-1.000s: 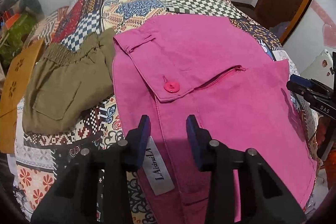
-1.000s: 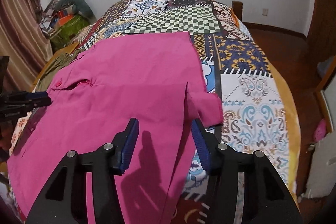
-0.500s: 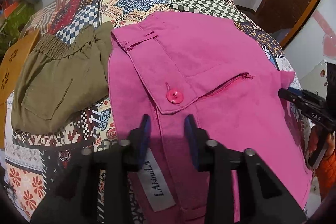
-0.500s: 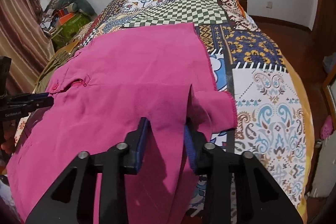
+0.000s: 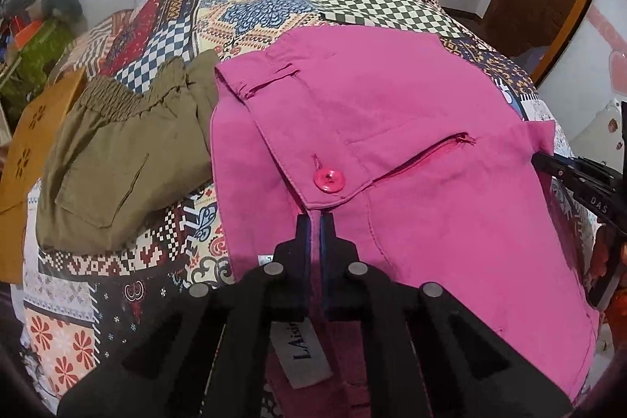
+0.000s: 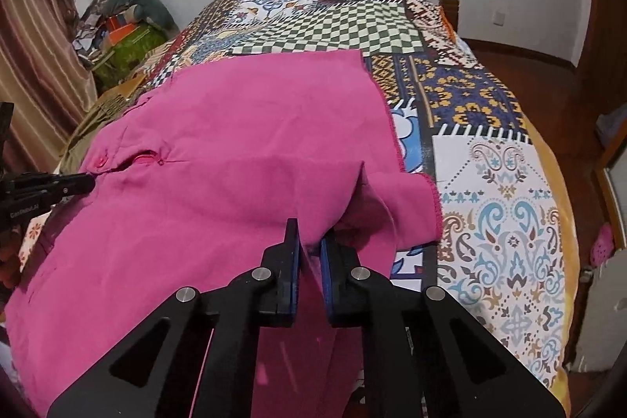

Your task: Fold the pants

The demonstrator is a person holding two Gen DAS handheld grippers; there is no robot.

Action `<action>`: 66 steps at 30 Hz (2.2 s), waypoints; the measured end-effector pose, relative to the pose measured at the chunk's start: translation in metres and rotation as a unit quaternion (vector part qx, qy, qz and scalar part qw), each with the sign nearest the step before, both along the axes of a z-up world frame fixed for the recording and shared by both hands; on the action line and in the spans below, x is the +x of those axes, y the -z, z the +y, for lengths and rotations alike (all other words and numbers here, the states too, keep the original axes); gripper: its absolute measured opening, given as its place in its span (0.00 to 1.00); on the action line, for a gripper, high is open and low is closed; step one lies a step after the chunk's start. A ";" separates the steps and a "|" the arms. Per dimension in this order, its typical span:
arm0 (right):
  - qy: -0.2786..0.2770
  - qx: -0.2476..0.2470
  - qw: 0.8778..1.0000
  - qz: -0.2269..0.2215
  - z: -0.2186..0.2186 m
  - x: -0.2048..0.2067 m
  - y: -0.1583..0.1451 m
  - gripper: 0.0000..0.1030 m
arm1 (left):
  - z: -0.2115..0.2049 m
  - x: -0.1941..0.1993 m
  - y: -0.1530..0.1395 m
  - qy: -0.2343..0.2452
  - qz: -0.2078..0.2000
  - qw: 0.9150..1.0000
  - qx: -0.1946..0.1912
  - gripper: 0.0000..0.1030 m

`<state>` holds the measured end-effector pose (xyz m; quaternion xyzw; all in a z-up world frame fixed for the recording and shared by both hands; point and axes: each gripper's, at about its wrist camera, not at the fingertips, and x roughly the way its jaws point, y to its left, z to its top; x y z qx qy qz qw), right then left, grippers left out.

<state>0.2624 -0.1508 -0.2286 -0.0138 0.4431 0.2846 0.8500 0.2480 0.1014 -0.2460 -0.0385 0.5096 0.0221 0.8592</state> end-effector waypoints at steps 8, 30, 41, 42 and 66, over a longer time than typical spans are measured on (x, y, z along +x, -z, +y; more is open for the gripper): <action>0.005 -0.023 0.999 0.028 0.006 0.006 0.004 0.08 | 0.000 -0.001 0.000 0.012 0.004 1.000 0.007 0.07; 0.042 -0.021 0.998 -0.032 -0.034 0.019 -0.069 0.16 | 0.021 0.000 -0.054 -0.022 -0.048 0.999 0.005 0.46; 0.017 -0.022 1.000 0.009 -0.015 0.045 -0.025 0.28 | 0.028 0.032 -0.020 -0.019 -0.007 0.999 -0.027 0.47; 0.015 -0.023 1.000 0.011 -0.013 0.048 -0.022 0.28 | 0.028 0.034 -0.018 -0.018 -0.007 0.999 -0.028 0.47; 0.006 -0.041 0.999 0.023 0.017 0.072 0.015 0.48 | 0.016 0.059 0.002 -0.005 -0.013 1.000 -0.013 0.32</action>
